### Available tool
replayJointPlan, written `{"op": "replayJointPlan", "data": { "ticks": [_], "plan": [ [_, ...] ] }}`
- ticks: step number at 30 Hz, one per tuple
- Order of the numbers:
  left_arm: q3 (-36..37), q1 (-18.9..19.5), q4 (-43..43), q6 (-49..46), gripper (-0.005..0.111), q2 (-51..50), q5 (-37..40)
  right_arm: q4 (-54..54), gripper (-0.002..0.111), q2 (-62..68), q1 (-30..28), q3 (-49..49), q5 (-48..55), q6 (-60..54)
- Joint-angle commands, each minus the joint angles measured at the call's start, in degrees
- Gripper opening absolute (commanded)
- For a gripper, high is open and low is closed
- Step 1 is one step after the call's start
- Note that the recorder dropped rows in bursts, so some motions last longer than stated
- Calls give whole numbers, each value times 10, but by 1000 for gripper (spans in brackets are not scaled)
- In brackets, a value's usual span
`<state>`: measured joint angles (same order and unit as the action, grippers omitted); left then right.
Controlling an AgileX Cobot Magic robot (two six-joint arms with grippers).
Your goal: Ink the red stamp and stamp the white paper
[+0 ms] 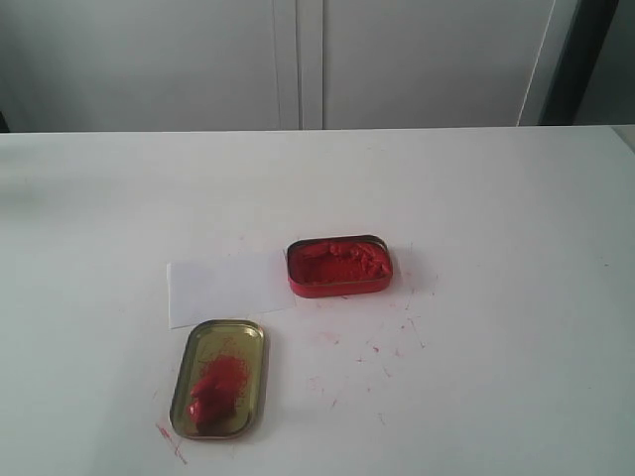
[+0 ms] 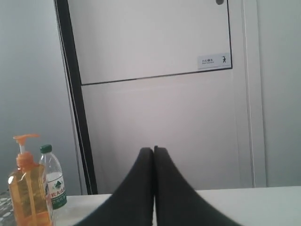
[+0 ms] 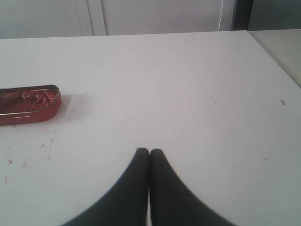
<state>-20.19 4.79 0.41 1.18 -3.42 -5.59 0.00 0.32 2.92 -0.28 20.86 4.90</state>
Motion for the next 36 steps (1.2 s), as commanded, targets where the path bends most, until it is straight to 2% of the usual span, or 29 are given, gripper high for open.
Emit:
{"op": "replayJointPlan", "data": {
  "ticks": [1, 10, 16, 19, 26, 31, 36],
  "plan": [
    [-46, 2, 0, 1, 0, -41, 85, 0, 0, -3, 0, 3, -9, 0],
    [-143, 2, 0, 1, 0, -137, 310, 0, 0, -3, 0, 3, -9, 0],
    [-229, 2, -13, -1, 0, -237, 506, 0, 0, -3, 0, 3, -9, 0],
    [-253, 2, -45, -44, 0, -298, 584, 0, 0, -3, 0, 3, -9, 0],
    [-259, 2, -82, -71, 0, -368, 645, 0, 0, -3, 0, 3, -9, 0],
    [-271, 0, -148, -119, 0, -410, 679, 0, 0, -3, 0, 3, -9, 0],
    [-287, -30, -146, -119, 0, -453, 700, 0, 0, -3, 0, 3, -9, 0]
  ]
}}
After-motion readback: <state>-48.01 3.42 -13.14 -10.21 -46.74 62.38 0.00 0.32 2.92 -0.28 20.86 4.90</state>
